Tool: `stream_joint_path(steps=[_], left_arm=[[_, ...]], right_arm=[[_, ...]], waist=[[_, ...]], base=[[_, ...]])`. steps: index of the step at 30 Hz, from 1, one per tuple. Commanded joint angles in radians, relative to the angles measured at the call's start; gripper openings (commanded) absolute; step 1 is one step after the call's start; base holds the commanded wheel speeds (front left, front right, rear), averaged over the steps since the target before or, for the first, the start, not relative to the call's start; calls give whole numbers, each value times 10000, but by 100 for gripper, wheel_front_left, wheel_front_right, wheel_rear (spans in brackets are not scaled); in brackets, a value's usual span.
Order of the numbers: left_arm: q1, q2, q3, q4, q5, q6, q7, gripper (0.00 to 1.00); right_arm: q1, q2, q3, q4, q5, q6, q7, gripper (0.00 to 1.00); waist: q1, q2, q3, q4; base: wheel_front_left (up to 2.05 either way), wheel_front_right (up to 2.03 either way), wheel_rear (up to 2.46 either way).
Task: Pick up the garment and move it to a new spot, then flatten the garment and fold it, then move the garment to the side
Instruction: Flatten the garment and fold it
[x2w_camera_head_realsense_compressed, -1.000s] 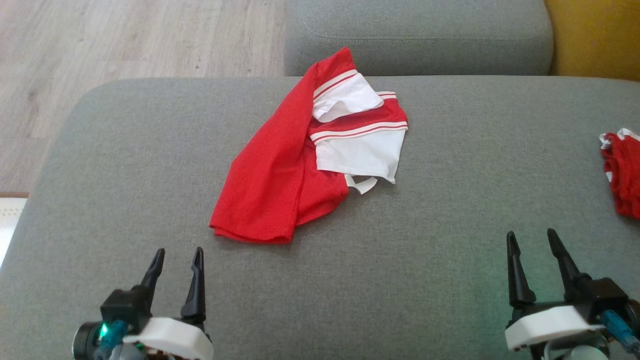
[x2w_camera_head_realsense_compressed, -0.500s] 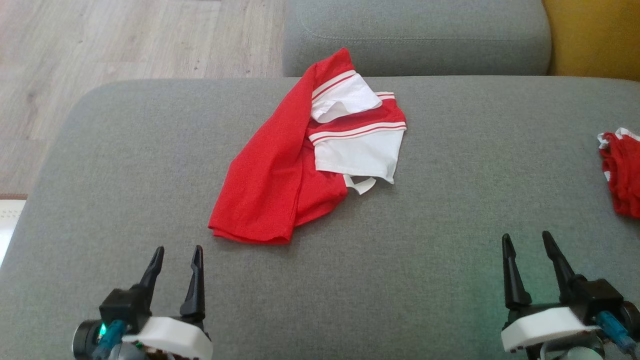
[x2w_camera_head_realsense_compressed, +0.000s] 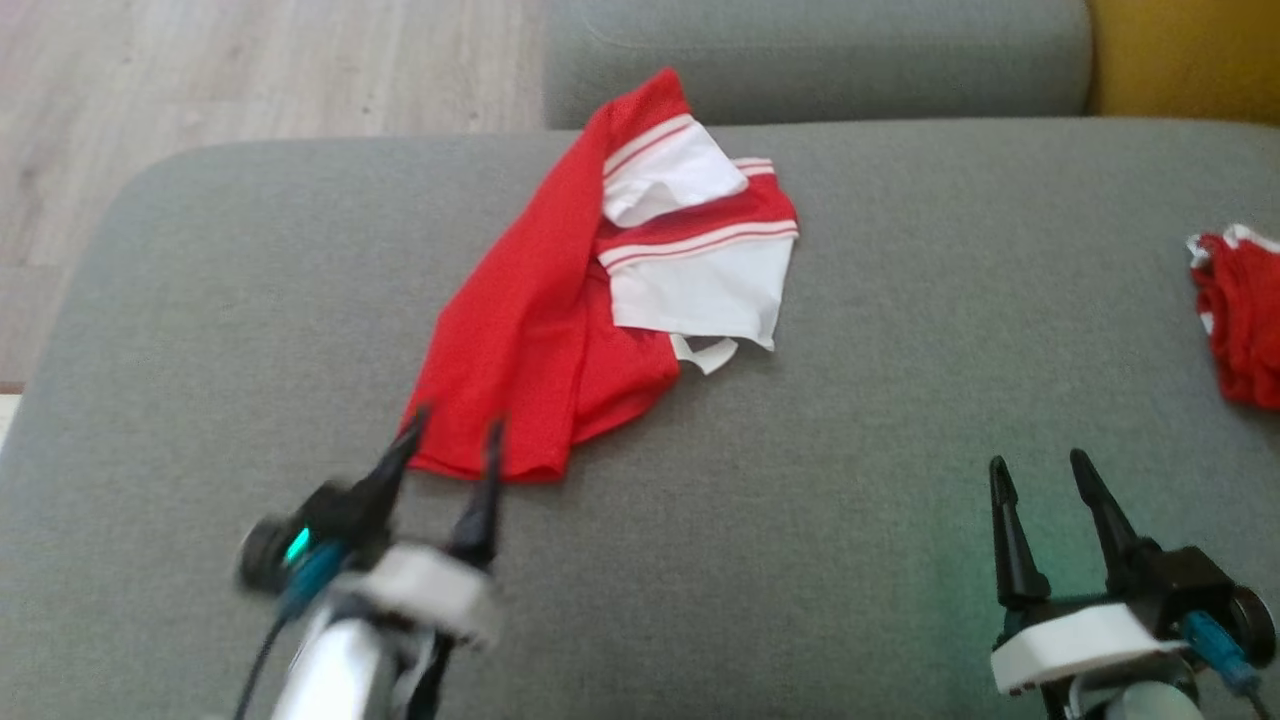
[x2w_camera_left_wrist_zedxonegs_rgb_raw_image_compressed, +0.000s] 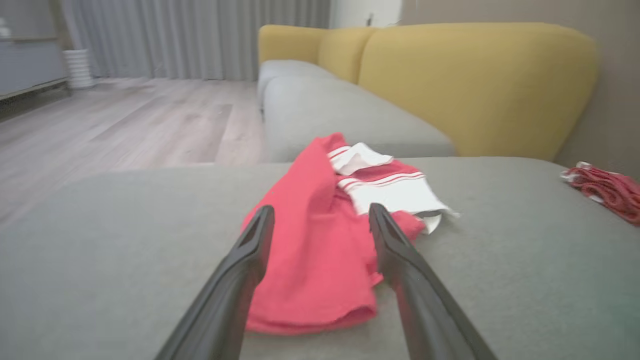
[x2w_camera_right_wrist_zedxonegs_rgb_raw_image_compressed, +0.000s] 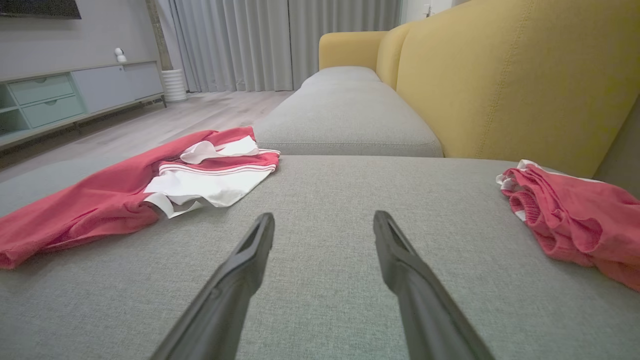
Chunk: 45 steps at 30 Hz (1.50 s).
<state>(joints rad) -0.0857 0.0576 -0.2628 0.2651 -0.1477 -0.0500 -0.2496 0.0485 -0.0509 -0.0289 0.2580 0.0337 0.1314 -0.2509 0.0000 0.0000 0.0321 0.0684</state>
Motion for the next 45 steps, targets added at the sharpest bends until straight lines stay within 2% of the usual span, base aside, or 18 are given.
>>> stream_joint_path(steps=[1, 4, 7, 11, 20, 25, 26, 27, 28, 33, 37, 41, 45], left_arm=[[-998, -56, -84, 42, 122, -49, -122, 100], [-2082, -68, -1083, 819, -252, 52, 54, 100], [-3043, -70, -2009, 1662, -683, 329, 351, 100], [-3955, -72, -2825, 2924, -1197, 649, 605, 100], [-5279, -73, -3320, 5747, -1485, 1446, 475, 100], [-5633, -73, -3415, 6728, -1608, 1389, 392, 100], [-5709, -73, -3436, 6898, -1673, 1340, 372, 55], [-5770, -73, -3447, 7020, -1780, 1266, 358, 21], [-5815, -73, -3445, 7073, -1939, 1164, 339, 0], [-5781, -73, -3559, 6744, -2749, 455, 318, 0], [-5379, 75, -3957, 6107, -2902, -249, 1008, 0], [-4555, 1111, -4553, 4778, -2823, -579, 2275, 0], [-3475, 2674, -4743, 2778, -2914, -598, 3655, 0]], right_arm=[[-565, -243, 344, -369, 7, -7, -109, 100], [-908, -296, 560, -439, 28, -7, -109, 100], [-1216, -282, 787, -484, 77, -7, -109, 100], [-1472, -244, 943, -475, 183, -7, -109, 100], [-1649, -165, 865, -474, 287, -7, -109, 100], [-1672, -140, 859, -468, 306, -7, -109, 100], [-1673, -134, 848, -464, 309, -7, -109, 100], [-1662, -128, 830, -458, 310, -7, -109, 100], [-1640, -123, 805, -455, 311, -7, -109, 100], [-1381, -110, 577, -467, 295, -7, -109, 100], [-1042, -106, 328, -481, 277, -7, -109, 100], [-766, -93, 149, -508, 283, -7, -109, 100], [-607, -74, 91, -529, 303, -7, -109, 100]], waist=[[0, 0, 304, -253], [0, 0, 729, -622], [0, 0, 1115, -1081], [0, 0, 1524, -1620], [0, 0, 1890, -2291], [0, 0, 1887, -2354], [0, 0, 1870, -2346], [0, 0, 1838, -2320], [0, 0, 1798, -2282], [0, 0, 1530, -1957], [0, 0, 1270, -1532], [0, 0, 1050, -1111], [0, 0, 900, -768]], base=[[0, 0, 0], [0, 0, 0], [0, 0, 0], [0, 0, 0], [0, 0, 0], [0, 0, 0], [0, 0, 0], [0, 0, 0], [0, 0, 0], [0, 0, 0], [0, 0, 0], [0, 0, 0], [0, 0, 0]])
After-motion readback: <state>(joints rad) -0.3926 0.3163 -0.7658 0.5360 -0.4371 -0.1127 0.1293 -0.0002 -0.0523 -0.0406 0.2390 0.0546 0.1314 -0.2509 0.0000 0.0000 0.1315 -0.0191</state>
